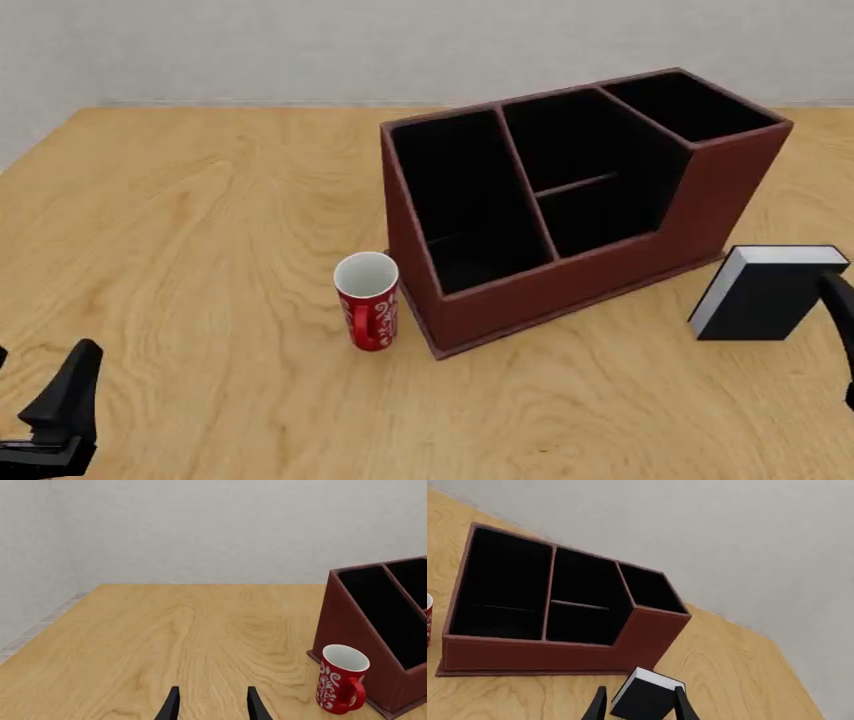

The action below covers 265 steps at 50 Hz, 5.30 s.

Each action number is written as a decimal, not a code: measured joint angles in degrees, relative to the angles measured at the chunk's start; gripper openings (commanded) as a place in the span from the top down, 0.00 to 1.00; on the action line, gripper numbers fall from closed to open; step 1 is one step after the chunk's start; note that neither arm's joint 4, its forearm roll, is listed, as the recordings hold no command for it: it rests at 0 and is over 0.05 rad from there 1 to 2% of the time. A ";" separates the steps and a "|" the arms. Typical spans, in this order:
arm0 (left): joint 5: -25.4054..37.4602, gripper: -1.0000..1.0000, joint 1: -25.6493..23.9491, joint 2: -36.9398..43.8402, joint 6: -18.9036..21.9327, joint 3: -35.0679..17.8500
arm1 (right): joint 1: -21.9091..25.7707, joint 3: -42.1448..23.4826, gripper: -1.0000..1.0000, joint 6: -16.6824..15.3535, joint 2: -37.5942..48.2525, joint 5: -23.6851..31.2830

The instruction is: Pick up the book and place it in the left compartment of the caddy.

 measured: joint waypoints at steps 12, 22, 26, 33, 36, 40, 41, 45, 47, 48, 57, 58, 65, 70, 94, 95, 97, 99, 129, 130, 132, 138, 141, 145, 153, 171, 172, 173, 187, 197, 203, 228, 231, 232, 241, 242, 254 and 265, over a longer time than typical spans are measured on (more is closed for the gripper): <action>0.00 0.00 0.00 0.00 0.00 0.00 | 0.48 -5.49 0.00 -8.86 3.26 6.74; 0.00 0.00 0.00 0.00 0.00 0.00 | 0.63 -8.07 0.00 -14.94 5.07 10.81; 0.00 0.00 0.00 0.00 0.00 0.00 | 0.49 -8.76 0.00 -17.56 5.98 11.85; 0.00 0.00 0.00 0.00 0.00 0.00 | 0.68 -9.81 0.00 -21.74 7.56 13.47; 0.00 0.00 0.00 0.00 0.00 0.00 | 0.87 -9.99 0.00 -23.39 8.21 14.01; 0.00 0.00 0.00 0.00 0.00 0.00 | 1.07 -10.18 0.00 -25.51 9.31 14.52; 0.00 0.00 0.00 0.00 0.00 0.00 | 1.12 -10.25 0.00 -26.03 9.62 14.62; 0.00 0.00 0.00 0.00 0.00 0.00 | 1.36 -10.58 0.00 -27.93 10.83 15.00; 0.00 0.00 0.00 0.00 0.00 0.00 | 1.46 -10.77 0.00 -28.76 11.41 15.13; 0.00 0.00 0.00 0.00 0.00 0.00 | 1.53 -10.88 0.00 -29.12 11.74 15.22; 0.00 0.00 0.00 0.00 0.00 0.00 | 1.93 -10.75 0.00 -32.55 14.34 15.67; 0.00 0.00 0.00 0.00 0.00 0.00 | 1.95 -10.77 0.00 -32.87 14.66 15.69; 0.00 0.00 0.00 0.00 0.00 0.00 | 2.05 -11.15 0.00 -35.04 17.00 15.85; 0.00 0.00 0.00 0.00 0.00 0.00 | 2.01 -11.21 0.00 -36.61 18.65 15.92; 0.00 0.00 0.00 0.00 0.00 0.00 | 0.20 -13.74 0.00 -42.65 28.70 15.39; 0.00 0.00 0.00 0.00 0.00 0.00 | 0.06 -13.93 0.00 -42.88 29.13 15.44; 0.00 0.00 0.00 0.00 0.00 0.00 | -0.26 -14.35 0.00 -43.35 30.03 15.52; 0.00 0.00 0.00 0.00 0.00 0.00 | -0.60 -14.82 0.00 -43.79 30.98 15.60; 0.00 0.00 0.00 0.00 0.00 0.00 | -4.18 -17.77 0.00 -48.15 44.77 11.25; 0.00 0.00 0.00 0.00 0.00 0.00 | -4.30 -17.78 0.00 -48.28 45.11 11.08; 0.00 0.00 0.00 0.00 0.00 0.00 | -4.51 -17.77 0.00 -48.46 45.79 10.78; 0.00 0.00 0.00 0.00 0.00 0.00 | -5.38 -17.26 0.00 -49.31 47.45 9.75; 0.00 0.00 0.00 0.00 0.00 0.00 | -5.77 -17.00 0.00 -49.68 48.19 9.31; 0.00 0.00 0.00 0.00 0.00 0.00 | -6.28 -16.80 0.00 -50.14 49.06 8.94; 0.00 0.00 0.00 0.00 0.00 0.00 | -7.33 -16.71 0.00 -51.05 50.31 8.69; 0.00 0.00 0.00 0.00 0.00 0.00 | -9.37 -19.08 0.00 -52.71 53.44 8.75; 0.00 0.00 0.00 0.00 0.00 0.00 | -9.42 -19.29 0.00 -52.77 53.63 8.77; 0.00 0.00 0.00 0.00 0.00 0.00 | -9.47 -19.48 0.00 -52.84 53.83 8.79; 0.00 0.00 0.00 0.00 0.00 0.00 | -9.42 -20.96 0.00 -53.20 56.53 8.19; 0.00 0.00 0.00 0.00 0.00 0.00 | -9.16 -20.34 0.00 -52.86 58.17 7.03; 0.00 0.00 0.00 0.00 0.00 0.00 | -8.99 -19.67 0.00 -52.45 59.38 5.92; 0.00 0.00 0.00 0.00 0.00 0.00 | -9.52 -17.50 0.00 -50.83 62.82 2.23; 0.00 0.00 0.00 0.00 0.00 0.00 | -9.87 -17.28 0.00 -50.88 63.08 1.75; 0.00 0.00 0.00 0.00 0.00 0.00 | -10.02 -17.21 0.00 -50.92 63.16 1.63; 0.00 0.00 0.00 0.00 0.00 0.00 | -11.29 -16.72 0.00 -51.58 63.87 0.58; 0.00 0.00 0.00 0.00 0.00 0.00 | -11.30 -16.69 0.00 -51.67 63.88 0.48; 0.00 0.00 0.00 0.00 0.00 0.00 | -11.21 -16.29 0.00 -52.15 63.92 -0.40; 0.00 0.00 0.00 0.00 0.00 0.00 | -10.82 -15.80 1.00 -52.92 63.38 0.09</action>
